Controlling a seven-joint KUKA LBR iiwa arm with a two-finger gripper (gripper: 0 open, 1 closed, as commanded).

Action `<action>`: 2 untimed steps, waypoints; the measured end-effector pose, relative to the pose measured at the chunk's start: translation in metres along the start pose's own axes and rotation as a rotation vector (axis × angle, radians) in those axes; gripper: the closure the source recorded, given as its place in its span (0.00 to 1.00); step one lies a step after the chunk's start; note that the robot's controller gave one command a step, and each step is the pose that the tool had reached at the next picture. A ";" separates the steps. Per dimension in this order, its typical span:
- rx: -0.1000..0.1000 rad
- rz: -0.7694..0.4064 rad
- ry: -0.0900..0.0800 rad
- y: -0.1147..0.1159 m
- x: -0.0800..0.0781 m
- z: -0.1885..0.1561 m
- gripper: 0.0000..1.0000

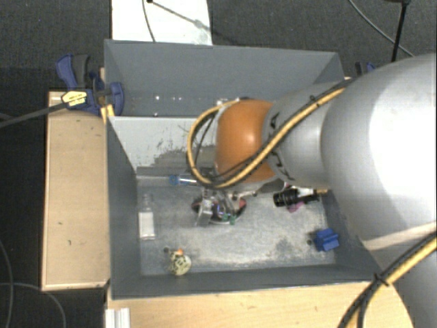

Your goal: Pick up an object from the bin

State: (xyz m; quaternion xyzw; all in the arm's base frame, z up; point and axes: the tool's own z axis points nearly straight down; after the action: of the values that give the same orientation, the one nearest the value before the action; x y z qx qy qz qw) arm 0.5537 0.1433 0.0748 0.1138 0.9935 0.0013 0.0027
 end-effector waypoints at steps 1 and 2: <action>0.000 0.001 0.000 0.000 -0.001 -0.027 1.00; 0.001 0.002 0.002 0.001 -0.002 -0.051 1.00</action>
Offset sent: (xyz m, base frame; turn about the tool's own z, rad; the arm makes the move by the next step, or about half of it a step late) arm 0.0000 -0.0001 0.0259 0.0000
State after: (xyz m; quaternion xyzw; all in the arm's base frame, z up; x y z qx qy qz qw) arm 0.5554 0.1434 0.1259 0.1148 0.9934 0.0010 0.0018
